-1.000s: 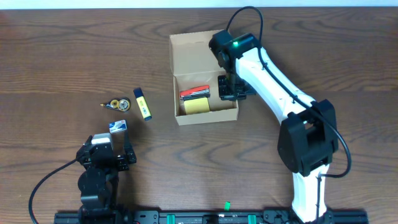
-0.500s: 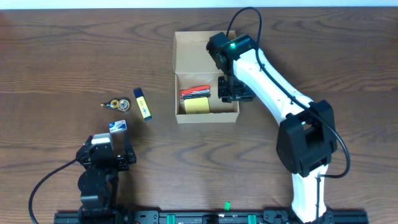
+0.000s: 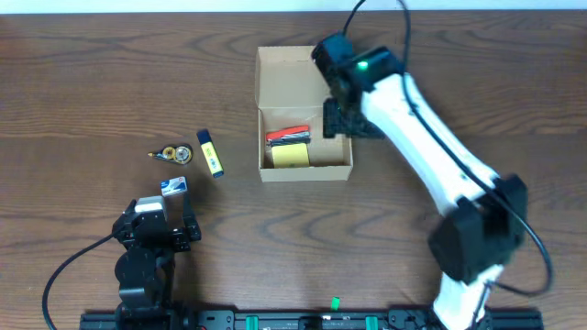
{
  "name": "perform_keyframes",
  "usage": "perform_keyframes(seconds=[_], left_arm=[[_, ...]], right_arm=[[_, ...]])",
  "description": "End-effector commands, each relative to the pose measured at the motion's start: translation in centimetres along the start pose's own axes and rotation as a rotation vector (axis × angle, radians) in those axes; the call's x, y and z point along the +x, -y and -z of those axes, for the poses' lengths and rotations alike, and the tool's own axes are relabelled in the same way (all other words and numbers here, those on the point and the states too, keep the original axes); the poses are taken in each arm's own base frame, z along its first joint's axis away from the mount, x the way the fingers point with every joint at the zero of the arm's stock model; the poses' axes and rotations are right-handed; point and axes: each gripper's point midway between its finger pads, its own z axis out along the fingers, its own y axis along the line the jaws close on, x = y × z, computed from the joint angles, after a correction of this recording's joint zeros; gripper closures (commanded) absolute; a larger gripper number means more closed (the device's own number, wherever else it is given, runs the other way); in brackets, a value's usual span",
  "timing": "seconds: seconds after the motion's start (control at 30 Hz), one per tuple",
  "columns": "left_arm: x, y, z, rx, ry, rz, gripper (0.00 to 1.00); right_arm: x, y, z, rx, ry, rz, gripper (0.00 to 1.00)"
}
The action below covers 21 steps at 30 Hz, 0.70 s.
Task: Pack container
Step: 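Lift the right gripper out of the box toward the tape roll, then lower the right gripper onto the yellow tape roll and grasp it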
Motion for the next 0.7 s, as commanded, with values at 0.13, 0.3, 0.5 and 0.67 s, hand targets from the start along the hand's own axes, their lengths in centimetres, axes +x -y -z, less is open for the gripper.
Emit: perform_keyframes(seconds=[0.13, 0.3, 0.5, 0.67], left_arm=[[1.2, 0.2, -0.2, 0.015, -0.033, 0.002, 0.05], [1.2, 0.2, -0.2, 0.015, -0.033, 0.002, 0.05], [1.2, 0.2, -0.2, 0.015, -0.033, 0.002, 0.05], [1.2, 0.2, -0.2, 0.015, -0.033, 0.002, 0.05]], right_arm=[[-0.2, 4.2, 5.6, 0.06, 0.133, -0.036, 0.01], [-0.6, 5.6, 6.5, 0.047, 0.151, -0.079, 0.01], [1.4, 10.5, 3.2, 0.13, 0.011, -0.168, 0.01], [4.4, 13.1, -1.5, 0.16, -0.073, -0.234, 0.01]])
